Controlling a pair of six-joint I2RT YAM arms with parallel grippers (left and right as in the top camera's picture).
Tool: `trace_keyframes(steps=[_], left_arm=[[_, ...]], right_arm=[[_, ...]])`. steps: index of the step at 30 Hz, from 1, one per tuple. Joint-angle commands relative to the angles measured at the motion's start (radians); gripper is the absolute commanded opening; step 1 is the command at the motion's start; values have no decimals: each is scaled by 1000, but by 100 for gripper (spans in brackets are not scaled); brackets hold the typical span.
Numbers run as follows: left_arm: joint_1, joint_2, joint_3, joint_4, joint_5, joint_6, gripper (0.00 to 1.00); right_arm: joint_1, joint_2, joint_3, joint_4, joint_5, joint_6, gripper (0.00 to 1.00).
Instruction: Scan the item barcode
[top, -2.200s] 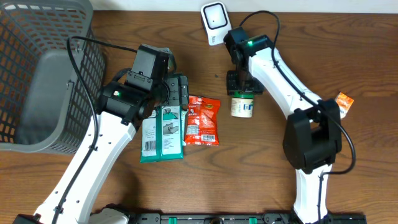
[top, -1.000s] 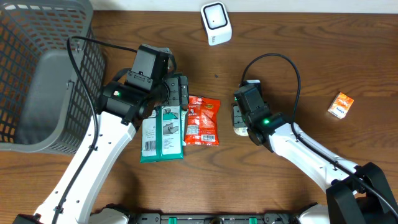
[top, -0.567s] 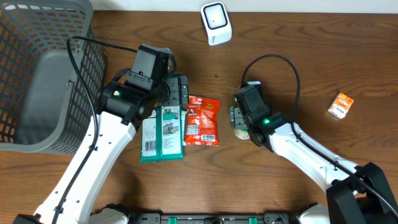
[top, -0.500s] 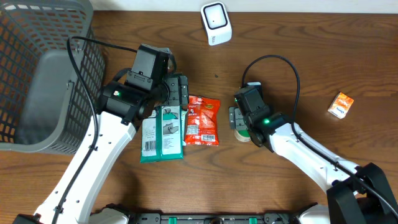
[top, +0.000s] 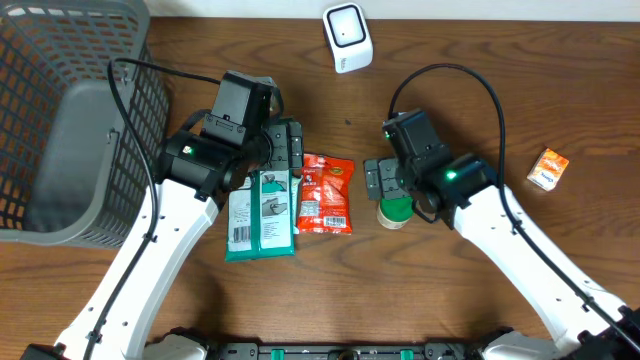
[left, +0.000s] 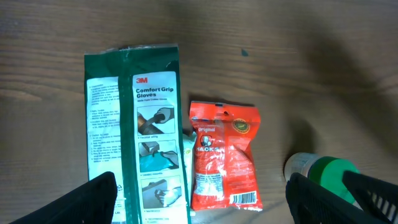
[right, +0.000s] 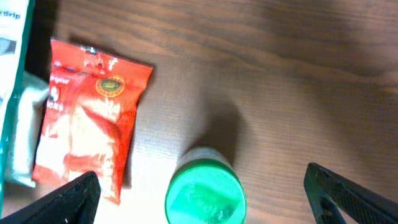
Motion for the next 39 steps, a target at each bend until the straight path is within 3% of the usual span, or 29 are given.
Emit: trace_keyframes(steps=[1, 6, 19, 27, 39], left_arm=[[0, 3, 17, -2, 2, 10, 87], [0, 3, 17, -2, 2, 10, 87], [0, 3, 17, -2, 2, 9, 87], [0, 3, 17, -2, 2, 9, 87], [0, 3, 17, -2, 2, 10, 87]], right_arm=[[-31, -7, 19, -43, -69, -39, 99], [-77, 41, 19, -89, -200, 1, 99], [-94, 245, 19, -88, -219, 44, 99], [-84, 290, 19, -62, -214, 49, 86], [-60, 340, 18, -55, -150, 73, 81]])
